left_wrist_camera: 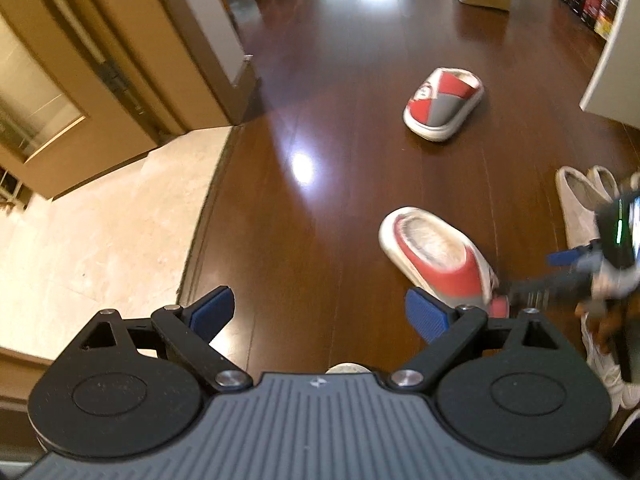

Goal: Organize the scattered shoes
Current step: 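Move the right gripper to a red-grey slipper and grasp its heel, then carry the red-grey slipper beside the beige slippers and set it down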

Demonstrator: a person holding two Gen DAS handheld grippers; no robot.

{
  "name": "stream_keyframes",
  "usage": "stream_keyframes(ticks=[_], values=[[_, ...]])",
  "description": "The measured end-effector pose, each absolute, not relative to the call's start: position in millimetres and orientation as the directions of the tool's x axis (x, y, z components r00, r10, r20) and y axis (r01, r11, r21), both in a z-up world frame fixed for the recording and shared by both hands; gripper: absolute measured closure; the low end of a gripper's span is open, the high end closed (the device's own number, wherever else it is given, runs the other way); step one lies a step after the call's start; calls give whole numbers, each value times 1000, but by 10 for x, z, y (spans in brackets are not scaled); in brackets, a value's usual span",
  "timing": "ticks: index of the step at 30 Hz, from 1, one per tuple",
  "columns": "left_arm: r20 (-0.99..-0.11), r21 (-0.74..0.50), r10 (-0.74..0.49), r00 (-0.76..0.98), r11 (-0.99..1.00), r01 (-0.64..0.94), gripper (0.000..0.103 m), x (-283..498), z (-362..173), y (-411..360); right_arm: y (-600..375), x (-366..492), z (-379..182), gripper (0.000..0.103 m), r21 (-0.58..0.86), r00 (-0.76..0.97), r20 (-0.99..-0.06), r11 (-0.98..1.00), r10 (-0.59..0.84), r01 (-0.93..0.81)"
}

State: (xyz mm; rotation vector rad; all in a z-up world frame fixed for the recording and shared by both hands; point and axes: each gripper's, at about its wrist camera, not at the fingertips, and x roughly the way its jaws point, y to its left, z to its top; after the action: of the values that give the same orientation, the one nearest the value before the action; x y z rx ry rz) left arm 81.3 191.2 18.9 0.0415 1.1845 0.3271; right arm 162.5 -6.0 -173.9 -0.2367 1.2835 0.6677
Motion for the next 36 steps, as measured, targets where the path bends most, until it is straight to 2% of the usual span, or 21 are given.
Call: stream_keyframes(ticks=[5, 7, 12, 17, 22, 27, 31, 36], values=[[-902, 207, 293, 318, 938, -277, 9, 723, 187, 2124, 316, 1297, -2074, 1, -46, 227, -940, 563, 256, -825], [-904, 213, 304, 299, 929, -303, 9, 720, 153, 2236, 400, 1334, -2210, 1, -39, 219, -944, 576, 247, -816], [-910, 224, 313, 270, 923, -314, 9, 737, 90, 2315, 690, 1532, -2804, 1, -15, 205, -960, 700, 188, -714], [-913, 228, 302, 275, 935, -272, 9, 759, 80, 2186, 662, 1438, -2958, 13, -22, 247, -955, 792, 165, -610], [-905, 226, 286, 315, 951, -213, 9, 822, 146, 1939, -143, 1515, -2935, 13, -69, 274, -961, 932, 34, -356], [-893, 229, 274, 358, 960, -162, 9, 880, 219, 1636, -985, 1482, -2859, 12, -149, 290, -955, 942, -59, -300], [-888, 232, 259, 380, 966, -115, 9, 941, 250, 1369, -1252, 1489, -2917, 9, -71, 260, -966, 969, -7, -237], [-885, 258, 259, 386, 965, -58, 9, 1043, 226, 1037, -1288, 1379, -2970, 9, -69, 274, -962, 972, -5, -224]])
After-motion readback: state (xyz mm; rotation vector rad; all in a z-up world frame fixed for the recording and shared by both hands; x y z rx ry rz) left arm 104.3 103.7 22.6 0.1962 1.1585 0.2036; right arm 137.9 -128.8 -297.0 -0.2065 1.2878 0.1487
